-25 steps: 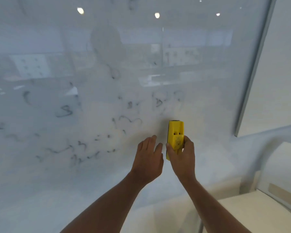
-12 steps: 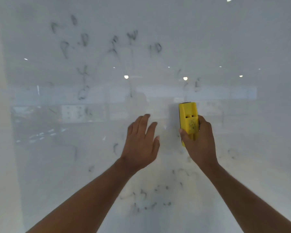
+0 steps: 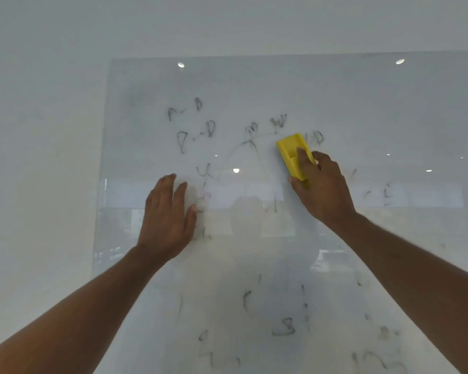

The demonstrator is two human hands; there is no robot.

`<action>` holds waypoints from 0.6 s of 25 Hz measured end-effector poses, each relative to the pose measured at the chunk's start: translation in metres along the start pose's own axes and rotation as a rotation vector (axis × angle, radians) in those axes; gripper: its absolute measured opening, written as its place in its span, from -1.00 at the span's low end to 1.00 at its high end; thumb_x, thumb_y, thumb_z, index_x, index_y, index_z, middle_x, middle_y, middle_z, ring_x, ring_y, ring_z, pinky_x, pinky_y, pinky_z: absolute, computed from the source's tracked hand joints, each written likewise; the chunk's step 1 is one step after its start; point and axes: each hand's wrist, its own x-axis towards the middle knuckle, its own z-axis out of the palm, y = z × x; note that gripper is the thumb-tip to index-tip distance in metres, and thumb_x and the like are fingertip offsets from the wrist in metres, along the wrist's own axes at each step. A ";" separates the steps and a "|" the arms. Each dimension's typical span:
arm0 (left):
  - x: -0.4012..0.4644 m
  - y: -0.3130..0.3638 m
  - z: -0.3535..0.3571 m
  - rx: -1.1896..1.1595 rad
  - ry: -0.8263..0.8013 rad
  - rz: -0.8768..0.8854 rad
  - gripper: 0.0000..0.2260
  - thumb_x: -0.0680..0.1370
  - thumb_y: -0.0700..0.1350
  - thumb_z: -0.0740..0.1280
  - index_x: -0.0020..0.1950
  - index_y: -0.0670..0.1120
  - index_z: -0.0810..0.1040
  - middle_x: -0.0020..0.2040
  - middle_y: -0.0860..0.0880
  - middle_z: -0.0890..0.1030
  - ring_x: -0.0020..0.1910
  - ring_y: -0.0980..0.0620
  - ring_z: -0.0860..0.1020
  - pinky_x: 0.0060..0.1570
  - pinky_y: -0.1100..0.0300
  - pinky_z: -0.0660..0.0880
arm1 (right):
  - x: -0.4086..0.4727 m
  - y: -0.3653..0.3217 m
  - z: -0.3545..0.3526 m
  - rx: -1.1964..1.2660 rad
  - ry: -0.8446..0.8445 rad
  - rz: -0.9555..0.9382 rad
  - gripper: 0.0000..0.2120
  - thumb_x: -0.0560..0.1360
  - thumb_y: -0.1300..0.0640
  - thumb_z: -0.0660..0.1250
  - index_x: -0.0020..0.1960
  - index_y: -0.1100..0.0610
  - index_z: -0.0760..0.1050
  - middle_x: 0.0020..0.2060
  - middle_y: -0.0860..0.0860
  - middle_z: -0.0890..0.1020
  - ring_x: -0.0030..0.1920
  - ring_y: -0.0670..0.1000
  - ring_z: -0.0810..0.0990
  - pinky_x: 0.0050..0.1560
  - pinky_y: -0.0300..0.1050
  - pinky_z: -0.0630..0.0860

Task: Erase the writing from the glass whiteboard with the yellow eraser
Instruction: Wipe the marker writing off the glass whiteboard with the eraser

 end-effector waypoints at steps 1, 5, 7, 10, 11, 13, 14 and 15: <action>0.000 -0.015 -0.002 0.007 -0.002 -0.032 -0.51 0.65 -0.04 0.17 0.48 -0.32 0.39 0.52 -0.38 0.34 0.52 -0.40 0.31 0.49 -0.27 0.31 | 0.015 -0.004 0.001 -0.054 -0.005 -0.045 -0.39 0.60 -0.08 0.31 0.59 0.00 0.23 0.48 0.22 0.34 0.31 0.34 0.43 0.20 0.22 0.50; -0.004 -0.063 -0.006 0.014 -0.017 -0.097 -0.47 0.68 -0.01 0.06 0.53 -0.33 0.33 0.57 -0.37 0.28 0.57 -0.38 0.24 0.54 -0.28 0.24 | 0.068 -0.016 0.003 -0.263 0.069 -0.125 -0.48 0.62 -0.05 0.24 0.56 -0.03 0.28 0.50 0.18 0.32 0.24 0.33 0.45 0.14 0.21 0.48; -0.006 -0.080 -0.005 0.019 -0.015 -0.111 -0.45 0.68 0.00 0.02 0.53 -0.35 0.32 0.57 -0.38 0.27 0.57 -0.38 0.24 0.54 -0.29 0.23 | 0.090 -0.028 0.008 -0.288 0.140 0.038 -0.49 0.64 -0.01 0.20 0.57 -0.01 0.25 0.51 0.18 0.30 0.24 0.33 0.43 0.14 0.22 0.45; -0.009 -0.093 0.000 0.012 0.011 -0.112 -0.46 0.68 -0.02 0.01 0.51 -0.37 0.35 0.55 -0.38 0.30 0.55 -0.39 0.27 0.53 -0.29 0.25 | 0.108 -0.073 0.021 -0.209 0.187 0.250 -0.51 0.65 0.06 0.16 0.57 -0.01 0.23 0.52 0.19 0.27 0.28 0.32 0.41 0.17 0.18 0.40; -0.011 -0.095 0.003 0.002 0.016 -0.118 -0.45 0.68 -0.01 0.00 0.51 -0.36 0.35 0.56 -0.37 0.30 0.56 -0.38 0.27 0.53 -0.29 0.24 | 0.105 -0.093 0.028 -0.218 0.175 0.160 -0.52 0.65 0.08 0.15 0.56 -0.03 0.24 0.52 0.17 0.28 0.27 0.30 0.42 0.15 0.15 0.39; -0.013 -0.098 0.008 -0.023 0.027 -0.126 -0.45 0.68 -0.01 -0.01 0.53 -0.34 0.34 0.58 -0.34 0.28 0.58 -0.35 0.24 0.54 -0.28 0.22 | 0.086 -0.128 0.048 -0.249 0.096 -0.214 -0.52 0.63 0.08 0.15 0.54 -0.08 0.27 0.54 0.13 0.28 0.27 0.27 0.43 0.13 0.10 0.36; -0.013 -0.100 0.011 -0.032 0.036 -0.125 -0.45 0.68 -0.01 -0.01 0.53 -0.34 0.34 0.58 -0.33 0.28 0.59 -0.34 0.23 0.54 -0.28 0.21 | 0.073 -0.140 0.057 -0.250 0.034 -0.431 -0.53 0.63 0.06 0.16 0.53 -0.10 0.29 0.55 0.12 0.29 0.28 0.26 0.44 0.13 0.10 0.35; -0.013 -0.101 0.013 -0.037 0.048 -0.118 -0.46 0.68 -0.02 0.00 0.53 -0.34 0.34 0.59 -0.33 0.28 0.59 -0.33 0.24 0.54 -0.29 0.22 | 0.061 -0.148 0.065 -0.249 -0.023 -0.620 -0.54 0.63 0.05 0.19 0.52 -0.11 0.32 0.55 0.12 0.31 0.28 0.25 0.46 0.12 0.10 0.35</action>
